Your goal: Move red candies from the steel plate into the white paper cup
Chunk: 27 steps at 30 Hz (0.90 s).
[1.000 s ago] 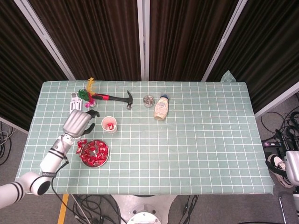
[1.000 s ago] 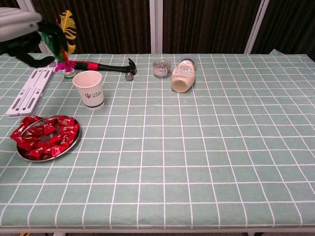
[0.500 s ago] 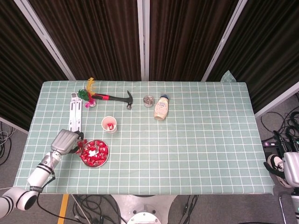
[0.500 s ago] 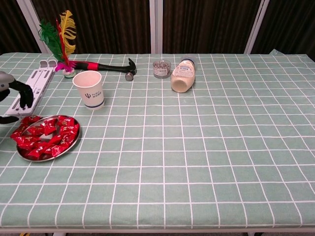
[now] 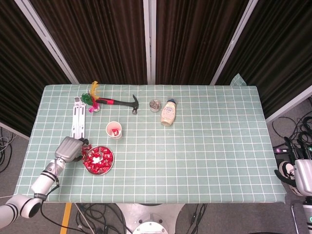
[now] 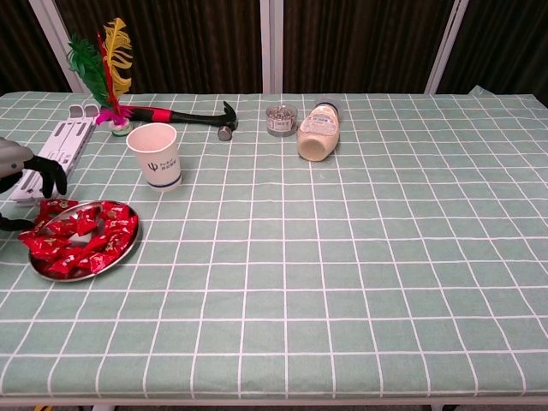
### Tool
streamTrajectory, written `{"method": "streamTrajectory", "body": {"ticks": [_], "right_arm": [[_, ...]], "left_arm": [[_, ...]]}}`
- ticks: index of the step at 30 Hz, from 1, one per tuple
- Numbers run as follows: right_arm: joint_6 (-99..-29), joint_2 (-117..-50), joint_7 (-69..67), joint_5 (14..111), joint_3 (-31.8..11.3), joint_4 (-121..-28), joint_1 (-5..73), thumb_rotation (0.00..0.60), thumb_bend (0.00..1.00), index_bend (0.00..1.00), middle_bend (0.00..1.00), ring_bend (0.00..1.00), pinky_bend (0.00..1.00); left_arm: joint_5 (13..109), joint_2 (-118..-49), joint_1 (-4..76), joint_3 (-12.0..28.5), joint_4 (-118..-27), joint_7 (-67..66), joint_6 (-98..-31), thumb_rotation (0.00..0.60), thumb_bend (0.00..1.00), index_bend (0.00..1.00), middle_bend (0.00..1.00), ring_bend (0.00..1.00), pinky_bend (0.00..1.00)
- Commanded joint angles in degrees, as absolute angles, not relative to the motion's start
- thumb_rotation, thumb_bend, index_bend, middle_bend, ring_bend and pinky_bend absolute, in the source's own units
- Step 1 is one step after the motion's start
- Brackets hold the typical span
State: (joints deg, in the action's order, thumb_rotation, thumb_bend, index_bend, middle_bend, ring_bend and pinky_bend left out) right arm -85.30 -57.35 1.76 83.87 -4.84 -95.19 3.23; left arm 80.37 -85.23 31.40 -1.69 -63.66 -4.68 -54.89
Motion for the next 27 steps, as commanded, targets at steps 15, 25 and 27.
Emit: {"method": "streamTrajectory", "body": {"ticks": [15, 25, 27], "right_arm": [[-85.02, -57.45, 1.42, 83.39, -4.73, -94.86, 3.09, 0.6, 0.1, 0.06, 0.22, 0.08, 0.26], [-84.94, -57.37, 1.46, 83.11, -4.83, -94.85, 3.06, 0.6, 0.1, 0.06, 0.22, 0.08, 0.27], [-84.84, -57.38, 1.54, 83.0, -4.84, -94.87, 3.08, 0.6, 0.1, 0.06, 0.22, 0.08, 0.27]], "left_arm": [[79.62, -85.46, 33.91, -0.52, -63.47, -6.17, -50.01, 0.6, 0.24, 0.41, 0.46, 0.78, 1.0], [82.56, -88.29, 33.74, -1.02, -58.93, -2.06, -52.26, 0.6, 0.24, 0.5, 0.53, 0.81, 1.0], [82.81, -88.68, 33.8, -1.11, -58.03, -1.49, -52.15, 0.6, 0.24, 0.51, 0.54, 0.81, 1.0]]}}
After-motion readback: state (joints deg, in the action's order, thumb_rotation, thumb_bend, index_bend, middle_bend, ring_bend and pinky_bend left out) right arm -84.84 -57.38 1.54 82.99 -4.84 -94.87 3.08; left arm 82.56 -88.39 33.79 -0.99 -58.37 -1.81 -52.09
